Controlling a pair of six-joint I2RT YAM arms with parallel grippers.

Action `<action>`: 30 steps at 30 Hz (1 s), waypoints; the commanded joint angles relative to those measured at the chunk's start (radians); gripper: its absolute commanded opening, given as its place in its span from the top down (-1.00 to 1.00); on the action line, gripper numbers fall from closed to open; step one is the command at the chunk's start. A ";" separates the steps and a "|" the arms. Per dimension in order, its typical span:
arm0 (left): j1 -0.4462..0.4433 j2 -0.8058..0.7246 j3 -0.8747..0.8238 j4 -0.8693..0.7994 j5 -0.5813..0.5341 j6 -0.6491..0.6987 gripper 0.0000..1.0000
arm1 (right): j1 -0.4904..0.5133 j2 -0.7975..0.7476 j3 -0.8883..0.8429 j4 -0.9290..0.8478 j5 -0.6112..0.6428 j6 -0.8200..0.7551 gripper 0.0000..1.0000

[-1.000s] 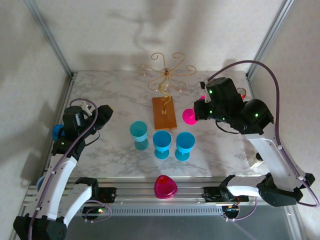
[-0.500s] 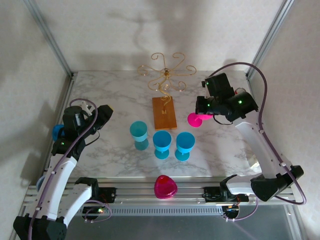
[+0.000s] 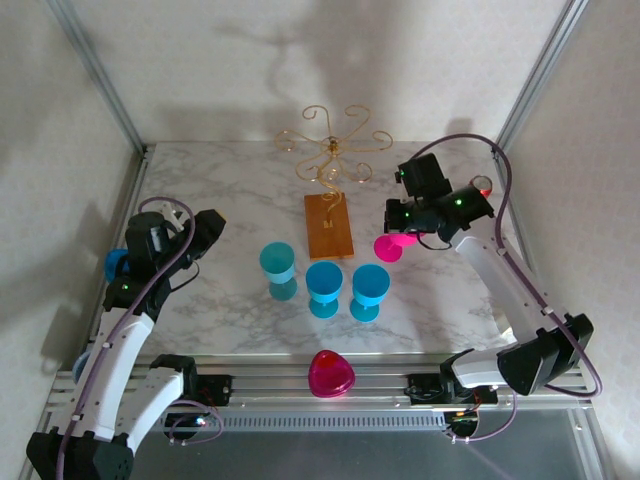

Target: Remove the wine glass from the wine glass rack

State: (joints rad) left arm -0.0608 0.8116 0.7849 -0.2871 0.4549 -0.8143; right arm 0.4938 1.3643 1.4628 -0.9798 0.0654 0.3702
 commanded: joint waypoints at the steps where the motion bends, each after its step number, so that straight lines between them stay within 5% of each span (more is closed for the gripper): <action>1: 0.004 -0.003 -0.006 0.027 -0.013 0.013 0.15 | -0.010 -0.007 -0.033 0.051 -0.010 0.007 1.00; 30: 0.004 0.003 -0.010 0.020 -0.020 0.019 0.16 | -0.014 0.038 -0.191 0.138 0.010 0.039 1.00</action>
State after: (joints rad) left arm -0.0608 0.8154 0.7834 -0.2874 0.4477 -0.8112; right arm 0.4866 1.3926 1.2911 -0.8627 0.0586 0.3901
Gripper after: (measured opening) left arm 0.422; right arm 0.039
